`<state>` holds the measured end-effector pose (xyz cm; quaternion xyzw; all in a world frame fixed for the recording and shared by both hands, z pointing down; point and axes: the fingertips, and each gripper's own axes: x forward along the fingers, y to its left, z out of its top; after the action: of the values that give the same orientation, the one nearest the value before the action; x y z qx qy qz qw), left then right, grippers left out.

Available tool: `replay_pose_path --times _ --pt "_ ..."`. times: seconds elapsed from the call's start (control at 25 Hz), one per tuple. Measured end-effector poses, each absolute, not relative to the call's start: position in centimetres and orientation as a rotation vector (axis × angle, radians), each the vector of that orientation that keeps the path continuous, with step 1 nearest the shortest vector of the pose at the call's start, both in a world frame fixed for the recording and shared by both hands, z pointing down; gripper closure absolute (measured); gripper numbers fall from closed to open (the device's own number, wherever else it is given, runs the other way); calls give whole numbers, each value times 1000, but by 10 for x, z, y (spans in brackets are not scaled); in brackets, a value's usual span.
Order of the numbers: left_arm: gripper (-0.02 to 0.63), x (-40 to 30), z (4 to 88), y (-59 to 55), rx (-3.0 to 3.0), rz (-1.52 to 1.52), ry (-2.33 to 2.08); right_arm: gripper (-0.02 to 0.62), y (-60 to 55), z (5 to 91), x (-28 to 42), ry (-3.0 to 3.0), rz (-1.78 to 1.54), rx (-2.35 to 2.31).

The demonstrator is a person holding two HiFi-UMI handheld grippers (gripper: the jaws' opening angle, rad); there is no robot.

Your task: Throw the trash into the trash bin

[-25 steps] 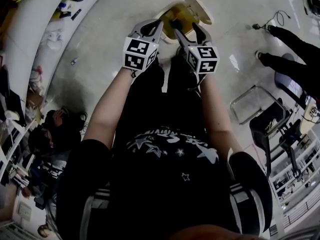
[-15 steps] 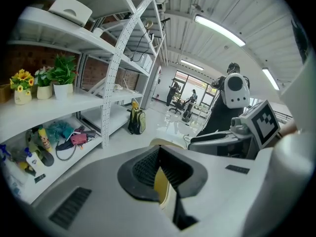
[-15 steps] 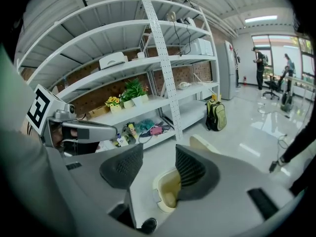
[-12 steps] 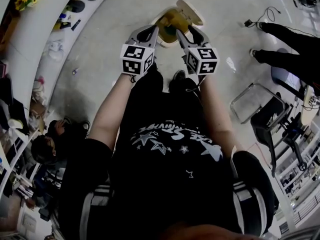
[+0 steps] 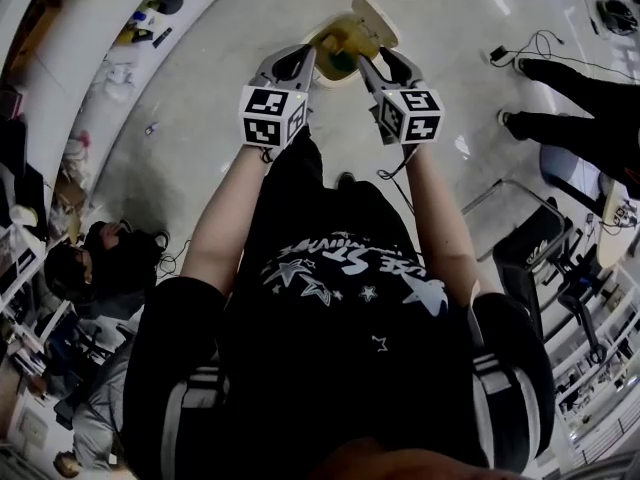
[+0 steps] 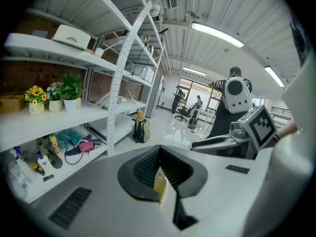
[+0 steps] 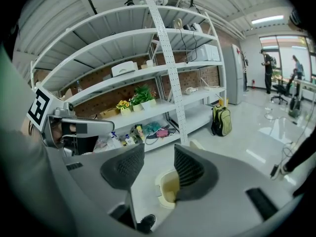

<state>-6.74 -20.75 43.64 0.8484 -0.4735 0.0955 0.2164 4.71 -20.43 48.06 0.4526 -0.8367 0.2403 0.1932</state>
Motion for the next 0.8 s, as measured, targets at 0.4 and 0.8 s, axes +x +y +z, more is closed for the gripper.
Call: replay_pose_path --times 0.4,0.8 --pt "597 -38 410 -154 2361 245 -1399 446 -143 467 81 -2410 688 1223" --pt "597 -1 374 -92 2432 205 -1423 483 -85 431 94 -2505 578 1163"
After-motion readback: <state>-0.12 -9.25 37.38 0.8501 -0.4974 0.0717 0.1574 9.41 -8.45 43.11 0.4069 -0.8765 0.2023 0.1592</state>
